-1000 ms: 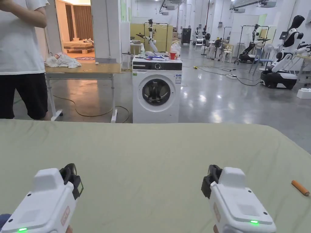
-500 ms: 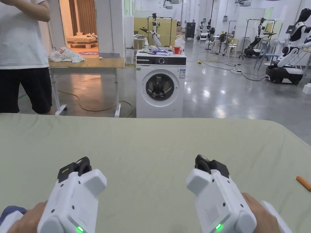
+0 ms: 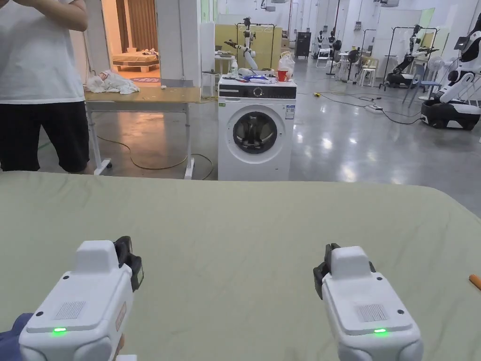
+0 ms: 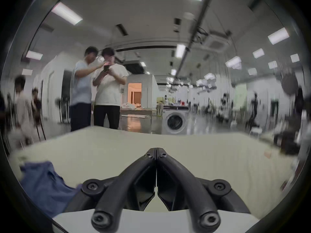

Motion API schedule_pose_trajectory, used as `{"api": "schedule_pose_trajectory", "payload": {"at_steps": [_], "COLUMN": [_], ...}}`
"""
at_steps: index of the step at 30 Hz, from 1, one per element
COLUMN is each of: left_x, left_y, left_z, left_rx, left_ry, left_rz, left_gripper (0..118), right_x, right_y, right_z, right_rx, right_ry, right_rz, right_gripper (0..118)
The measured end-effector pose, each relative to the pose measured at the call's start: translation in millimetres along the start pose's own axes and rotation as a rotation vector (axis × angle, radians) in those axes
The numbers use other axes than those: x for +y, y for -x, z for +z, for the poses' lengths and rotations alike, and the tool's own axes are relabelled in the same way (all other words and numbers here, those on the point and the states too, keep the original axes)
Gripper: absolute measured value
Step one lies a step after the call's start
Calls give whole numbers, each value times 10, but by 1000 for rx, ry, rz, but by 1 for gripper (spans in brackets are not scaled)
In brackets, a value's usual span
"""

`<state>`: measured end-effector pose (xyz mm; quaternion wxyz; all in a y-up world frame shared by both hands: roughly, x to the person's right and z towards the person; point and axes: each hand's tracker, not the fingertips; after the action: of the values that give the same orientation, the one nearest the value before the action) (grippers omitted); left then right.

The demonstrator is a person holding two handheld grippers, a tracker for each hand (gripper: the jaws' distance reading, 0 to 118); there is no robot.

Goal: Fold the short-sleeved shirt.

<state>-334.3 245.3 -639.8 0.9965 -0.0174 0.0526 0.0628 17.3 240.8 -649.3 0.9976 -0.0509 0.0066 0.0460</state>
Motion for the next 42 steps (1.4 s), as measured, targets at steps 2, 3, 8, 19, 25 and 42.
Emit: {"api": "schedule_pose_trajectory", "payload": {"at_steps": [2, 3, 8, 19, 25, 42], "left_x": [12, 7, -41, -39, -34, -675], "left_y": [-8, -16, -37, 260, 1080, 2908], "left_z": [2, 0, -2, 203, 439, 575], "left_rx": [-7, -2, 8, 65, 90, 376], "left_ry": [-13, -10, -8, 158, 372, 955], "left_rz": [12, -14, -114, -227, -109, 9], "left_gripper": [0, 0, 0, 0, 0, 91], "right_x": [-22, -89, -108, -72, -136, -414], "right_y": [-22, -44, -58, 21, 98, 417], "right_z": [37, -5, -77, -89, -136, -207], "right_rx": [-28, -37, -28, -8, 12, 96], "right_ry": [3, 8, 43, 46, 76, 157], "right_rz": [-107, -144, -165, -57, -39, 6], "right_gripper": [3, 3, 3, 3, 3, 3]}}
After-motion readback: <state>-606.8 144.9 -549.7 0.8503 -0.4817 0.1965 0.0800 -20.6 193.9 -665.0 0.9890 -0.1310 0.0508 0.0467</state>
